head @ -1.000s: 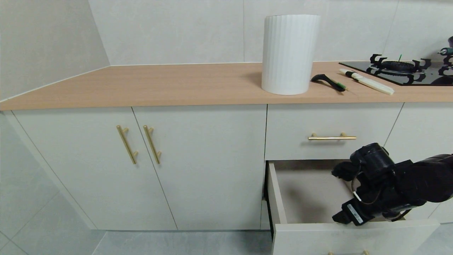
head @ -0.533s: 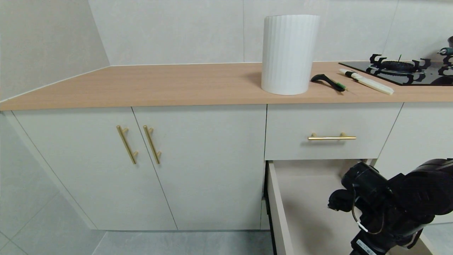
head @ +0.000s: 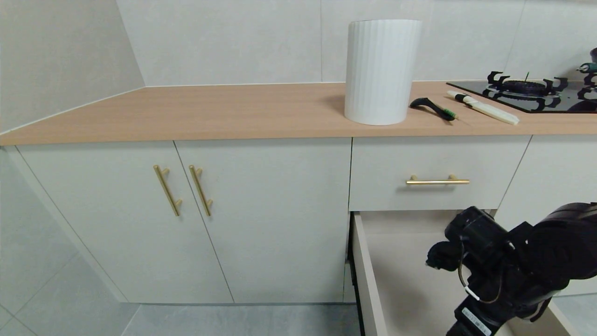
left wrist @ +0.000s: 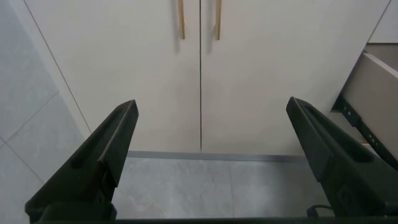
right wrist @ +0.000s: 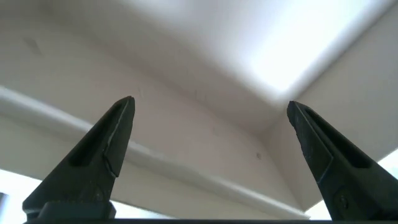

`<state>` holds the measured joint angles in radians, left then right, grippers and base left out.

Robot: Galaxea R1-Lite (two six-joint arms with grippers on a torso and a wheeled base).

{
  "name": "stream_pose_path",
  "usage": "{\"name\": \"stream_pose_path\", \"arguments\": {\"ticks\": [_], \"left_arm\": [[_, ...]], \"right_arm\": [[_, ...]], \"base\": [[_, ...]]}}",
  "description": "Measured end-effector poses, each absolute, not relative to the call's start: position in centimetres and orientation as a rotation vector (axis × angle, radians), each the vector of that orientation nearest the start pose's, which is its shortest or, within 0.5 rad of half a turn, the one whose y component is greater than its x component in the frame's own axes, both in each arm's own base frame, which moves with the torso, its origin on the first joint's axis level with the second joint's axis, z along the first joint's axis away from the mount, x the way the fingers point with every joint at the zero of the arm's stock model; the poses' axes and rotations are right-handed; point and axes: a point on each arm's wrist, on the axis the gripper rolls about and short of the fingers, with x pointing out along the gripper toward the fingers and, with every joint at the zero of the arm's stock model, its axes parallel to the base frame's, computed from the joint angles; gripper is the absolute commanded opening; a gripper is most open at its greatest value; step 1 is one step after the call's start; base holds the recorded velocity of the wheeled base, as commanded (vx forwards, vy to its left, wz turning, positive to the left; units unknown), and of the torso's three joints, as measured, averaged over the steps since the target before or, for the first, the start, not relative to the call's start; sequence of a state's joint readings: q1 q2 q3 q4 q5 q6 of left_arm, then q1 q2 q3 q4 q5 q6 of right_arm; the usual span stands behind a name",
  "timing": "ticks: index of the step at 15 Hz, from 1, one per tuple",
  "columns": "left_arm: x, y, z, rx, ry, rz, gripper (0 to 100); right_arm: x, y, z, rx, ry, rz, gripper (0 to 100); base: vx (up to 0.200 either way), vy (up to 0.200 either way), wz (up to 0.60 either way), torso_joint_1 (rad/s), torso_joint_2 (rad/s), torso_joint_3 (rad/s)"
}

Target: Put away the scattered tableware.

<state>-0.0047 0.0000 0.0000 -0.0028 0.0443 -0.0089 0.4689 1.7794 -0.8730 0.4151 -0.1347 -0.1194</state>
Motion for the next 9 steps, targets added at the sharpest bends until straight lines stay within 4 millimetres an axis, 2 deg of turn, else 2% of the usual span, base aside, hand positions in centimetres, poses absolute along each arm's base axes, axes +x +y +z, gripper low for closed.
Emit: {"name": "stream_pose_path", "arguments": {"ticks": [3, 5, 9], "left_arm": [[-2.3, 0.1, 7.6, -0.009, -0.003, 0.04, 100], [-2.3, 0.1, 7.6, -0.009, -0.003, 0.04, 100], [-2.3, 0.1, 7.6, -0.009, -0.002, 0.04, 100]], "right_arm": [[24.5, 10.5, 13.9, -0.255, 1.129, 0.288, 100], [25.2, 9.3, 15.9, -0.179, 1.029, 0.254, 100], [25.3, 8.1, 17.7, -0.135, 0.916, 0.22, 100]], "base": [[0.0, 0.0, 0.0, 0.0, 0.0, 0.0], [0.0, 0.0, 0.0, 0.0, 0.0, 0.0], [0.0, 0.0, 0.0, 0.008, -0.03, -0.025]]}}
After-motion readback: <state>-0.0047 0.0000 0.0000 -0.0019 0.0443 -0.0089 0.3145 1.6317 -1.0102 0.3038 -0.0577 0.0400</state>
